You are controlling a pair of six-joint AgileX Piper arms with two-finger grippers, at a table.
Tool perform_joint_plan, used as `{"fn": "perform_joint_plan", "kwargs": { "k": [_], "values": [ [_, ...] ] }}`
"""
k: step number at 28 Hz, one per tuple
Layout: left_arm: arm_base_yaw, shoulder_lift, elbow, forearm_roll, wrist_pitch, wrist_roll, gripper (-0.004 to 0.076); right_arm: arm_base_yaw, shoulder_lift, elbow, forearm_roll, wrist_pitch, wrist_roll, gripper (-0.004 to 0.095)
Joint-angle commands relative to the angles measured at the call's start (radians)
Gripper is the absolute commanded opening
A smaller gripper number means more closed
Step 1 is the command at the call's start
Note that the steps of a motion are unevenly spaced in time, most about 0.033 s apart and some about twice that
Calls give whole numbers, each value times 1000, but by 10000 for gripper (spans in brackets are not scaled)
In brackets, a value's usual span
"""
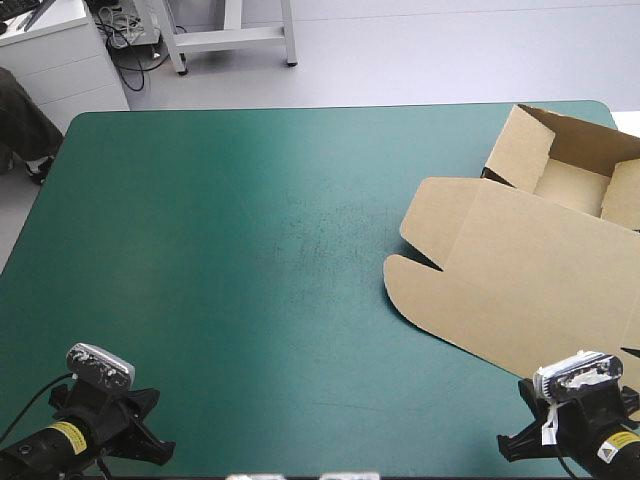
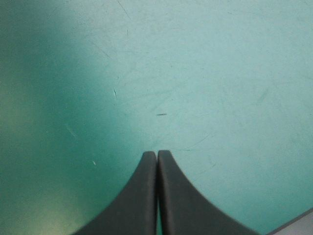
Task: Fold the box
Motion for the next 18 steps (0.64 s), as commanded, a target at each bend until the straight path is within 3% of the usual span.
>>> {"fn": "perform_joint_plan", "kwargs": {
  "k": [1, 18],
  "values": [
    [-2, 3, -25, -17, -61, 2, -32, 0, -5, 31, 16, -74, -16, -23],
    [-2, 3, -25, -49, -1, -1, -32, 0, -7, 46, 17, -59, -13, -23]
  ]
}}
